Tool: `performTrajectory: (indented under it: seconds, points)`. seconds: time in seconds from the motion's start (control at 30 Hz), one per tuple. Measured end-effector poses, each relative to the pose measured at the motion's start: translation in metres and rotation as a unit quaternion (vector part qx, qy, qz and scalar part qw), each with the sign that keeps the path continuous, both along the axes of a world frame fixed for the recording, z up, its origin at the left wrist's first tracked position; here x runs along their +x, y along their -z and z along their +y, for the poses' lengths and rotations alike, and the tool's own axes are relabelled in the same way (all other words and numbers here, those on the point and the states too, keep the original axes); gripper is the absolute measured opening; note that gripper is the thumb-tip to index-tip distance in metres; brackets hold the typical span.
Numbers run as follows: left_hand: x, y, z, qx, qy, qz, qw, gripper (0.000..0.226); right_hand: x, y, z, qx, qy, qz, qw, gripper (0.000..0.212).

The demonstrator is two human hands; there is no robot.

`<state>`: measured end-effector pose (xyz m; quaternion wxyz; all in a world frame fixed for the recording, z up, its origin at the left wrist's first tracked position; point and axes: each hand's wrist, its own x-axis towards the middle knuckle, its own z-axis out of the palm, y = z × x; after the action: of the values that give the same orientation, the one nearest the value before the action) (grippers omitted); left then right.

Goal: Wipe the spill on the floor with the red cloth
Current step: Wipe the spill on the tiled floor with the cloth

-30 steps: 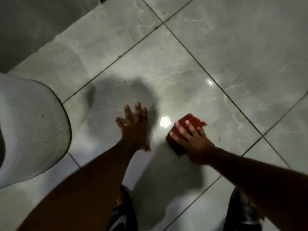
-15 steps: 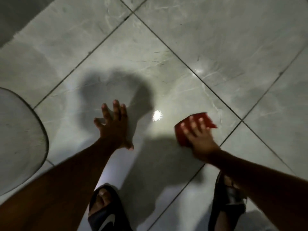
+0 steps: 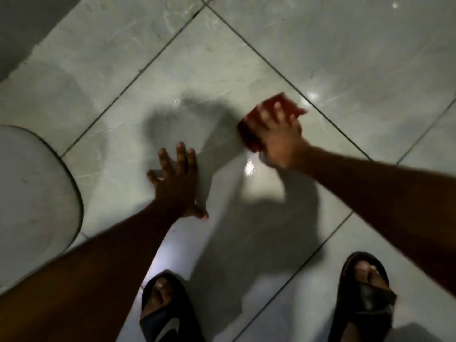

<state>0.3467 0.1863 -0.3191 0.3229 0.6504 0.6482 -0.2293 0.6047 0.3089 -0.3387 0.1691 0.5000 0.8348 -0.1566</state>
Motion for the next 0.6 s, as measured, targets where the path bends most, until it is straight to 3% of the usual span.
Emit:
performTrajectory:
  seconds: [0.1,0.23,0.3,0.4,0.5,0.53,0.6]
  points:
    - [0.003,-0.006,0.001,0.007,0.007,0.014,1.000,0.167,0.044,-0.010,0.031,-0.046,0.159,-0.014,0.986,0.089]
    - [0.004,-0.004,0.000,0.014,0.000,0.022,1.000,0.167,0.078,-0.038,-0.085,0.007,0.307,-0.037,0.951,0.067]
    - [0.006,-0.003,0.001,0.017,-0.002,0.025,1.000,0.168,0.058,-0.046,-0.168,0.017,0.318,-0.068,0.946,0.063]
    - [0.010,-0.004,-0.002,0.037,0.003,0.050,0.998,0.165,-0.002,-0.052,-0.243,-0.075,0.275,-0.063,0.956,0.070]
    - [0.019,-0.020,-0.025,0.056,-0.020,0.089,0.994,0.148,-0.040,-0.054,-0.261,-0.223,0.160,0.048,0.960,0.078]
    - [0.021,-0.027,-0.037,0.063,-0.047,0.090,0.993,0.137,-0.044,-0.061,-0.254,-0.263,0.168,0.089,0.946,0.077]
    - [0.022,-0.046,-0.054,0.040,-0.152,0.064,0.985,0.107,-0.048,-0.084,-0.230,-0.255,0.250,0.191,0.914,0.068]
